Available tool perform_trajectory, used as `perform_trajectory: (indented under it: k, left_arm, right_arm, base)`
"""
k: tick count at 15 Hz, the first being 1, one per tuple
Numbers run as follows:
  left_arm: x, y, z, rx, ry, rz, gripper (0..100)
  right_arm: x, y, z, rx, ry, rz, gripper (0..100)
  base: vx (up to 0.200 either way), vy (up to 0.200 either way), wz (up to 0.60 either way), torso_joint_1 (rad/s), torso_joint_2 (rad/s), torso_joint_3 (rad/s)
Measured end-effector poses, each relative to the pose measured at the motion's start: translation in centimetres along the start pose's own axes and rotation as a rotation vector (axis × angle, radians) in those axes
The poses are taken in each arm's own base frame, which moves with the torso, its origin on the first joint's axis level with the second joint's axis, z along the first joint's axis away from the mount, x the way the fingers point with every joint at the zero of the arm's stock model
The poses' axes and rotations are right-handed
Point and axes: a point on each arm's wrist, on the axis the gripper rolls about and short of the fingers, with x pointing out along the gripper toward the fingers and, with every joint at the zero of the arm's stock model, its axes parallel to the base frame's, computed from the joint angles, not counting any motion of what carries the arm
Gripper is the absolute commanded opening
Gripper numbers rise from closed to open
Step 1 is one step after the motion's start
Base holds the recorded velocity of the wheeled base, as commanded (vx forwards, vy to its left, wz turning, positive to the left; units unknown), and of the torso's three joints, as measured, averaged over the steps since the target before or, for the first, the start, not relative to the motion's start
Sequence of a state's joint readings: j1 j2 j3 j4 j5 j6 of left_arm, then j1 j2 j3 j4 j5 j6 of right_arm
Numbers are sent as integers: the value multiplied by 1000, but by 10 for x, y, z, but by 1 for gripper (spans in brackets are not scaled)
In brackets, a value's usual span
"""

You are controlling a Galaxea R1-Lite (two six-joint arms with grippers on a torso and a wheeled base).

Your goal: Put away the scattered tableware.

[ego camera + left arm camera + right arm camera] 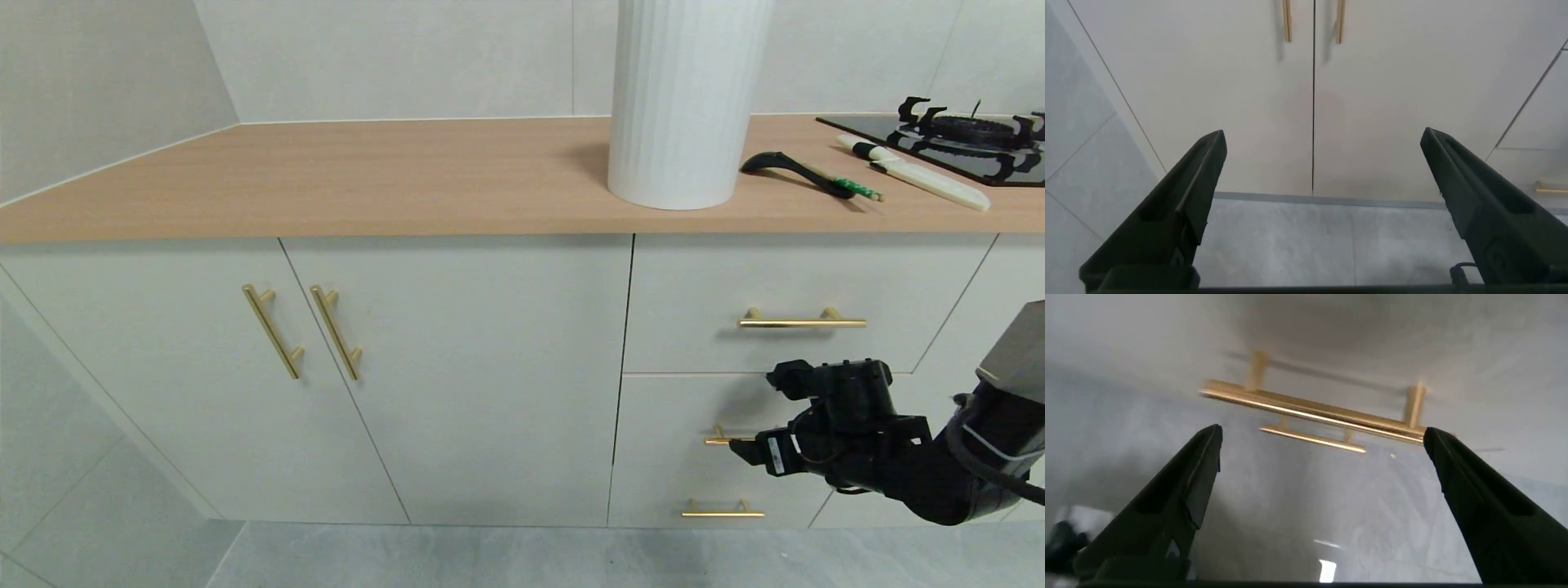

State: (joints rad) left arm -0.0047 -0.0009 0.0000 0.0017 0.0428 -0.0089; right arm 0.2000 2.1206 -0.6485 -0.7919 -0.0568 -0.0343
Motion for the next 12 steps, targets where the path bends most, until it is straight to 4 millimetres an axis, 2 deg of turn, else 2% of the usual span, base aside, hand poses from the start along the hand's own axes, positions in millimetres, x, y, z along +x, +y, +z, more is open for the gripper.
perform_trajectory:
  k: [4, 12]
  left_arm:
    - [0, 0, 0, 0, 0, 0, 100]
    - [0, 0, 0, 0, 0, 0, 100]
  right_arm:
    - [16, -4, -4, 61, 14, -43, 100]
    - [35, -12, 5, 134, -74, -124, 100]
  base:
    - [0, 0, 0, 0, 0, 0]
    - [0, 0, 0, 0, 0, 0]
